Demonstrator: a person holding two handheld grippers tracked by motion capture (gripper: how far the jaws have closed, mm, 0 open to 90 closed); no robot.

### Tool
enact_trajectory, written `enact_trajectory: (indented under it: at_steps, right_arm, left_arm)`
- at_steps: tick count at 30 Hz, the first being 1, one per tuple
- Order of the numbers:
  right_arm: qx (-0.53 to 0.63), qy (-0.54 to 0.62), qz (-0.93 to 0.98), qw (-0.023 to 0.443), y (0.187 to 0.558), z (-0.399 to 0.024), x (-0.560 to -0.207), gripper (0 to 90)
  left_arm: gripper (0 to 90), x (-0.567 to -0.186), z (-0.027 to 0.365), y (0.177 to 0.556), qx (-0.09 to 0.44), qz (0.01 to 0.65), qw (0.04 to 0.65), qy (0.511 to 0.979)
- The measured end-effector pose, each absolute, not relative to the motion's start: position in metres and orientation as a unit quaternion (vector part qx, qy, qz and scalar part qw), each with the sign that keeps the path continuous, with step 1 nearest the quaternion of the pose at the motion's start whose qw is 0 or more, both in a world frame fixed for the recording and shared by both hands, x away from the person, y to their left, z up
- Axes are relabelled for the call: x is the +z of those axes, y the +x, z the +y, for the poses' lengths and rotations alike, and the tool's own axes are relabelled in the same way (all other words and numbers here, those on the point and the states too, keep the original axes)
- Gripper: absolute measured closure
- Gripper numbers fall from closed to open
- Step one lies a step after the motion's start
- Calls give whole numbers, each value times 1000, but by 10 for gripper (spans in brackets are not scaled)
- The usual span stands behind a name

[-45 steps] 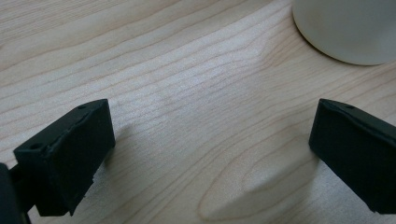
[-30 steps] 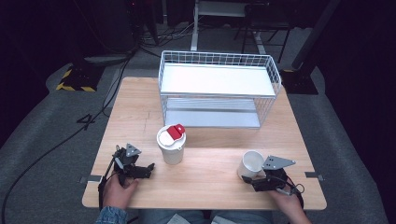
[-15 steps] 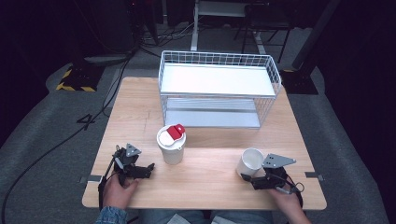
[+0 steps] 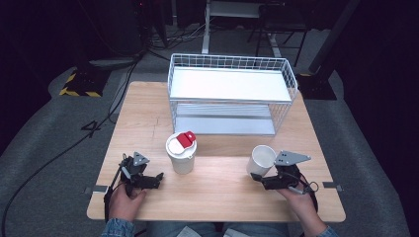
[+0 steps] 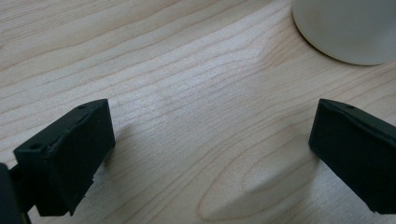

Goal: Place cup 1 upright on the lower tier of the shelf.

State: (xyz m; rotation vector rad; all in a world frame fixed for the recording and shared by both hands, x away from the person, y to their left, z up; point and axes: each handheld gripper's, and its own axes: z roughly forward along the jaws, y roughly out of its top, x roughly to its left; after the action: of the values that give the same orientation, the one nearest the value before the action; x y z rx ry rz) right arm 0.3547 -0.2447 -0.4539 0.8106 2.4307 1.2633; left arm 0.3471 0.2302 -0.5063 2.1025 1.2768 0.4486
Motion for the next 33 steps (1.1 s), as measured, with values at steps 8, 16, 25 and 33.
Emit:
enact_trajectory:
  at_steps: [8, 16, 25, 33]
  right_arm:
    - [441, 280, 841, 145, 365, -238, -439, 243]
    - [433, 287, 842, 145, 379, -231, -430, 243]
    - [423, 293, 843, 155, 397, -224, -423, 243]
    - [420, 307, 840, 152, 415, -218, -424, 243]
  left_arm:
    - [7, -506, 230, 347, 170, 485, 315, 798]
    - [7, -506, 230, 347, 170, 485, 315, 798]
    - [7, -506, 230, 347, 170, 484, 315, 798]
    - [7, -506, 230, 347, 170, 485, 315, 798]
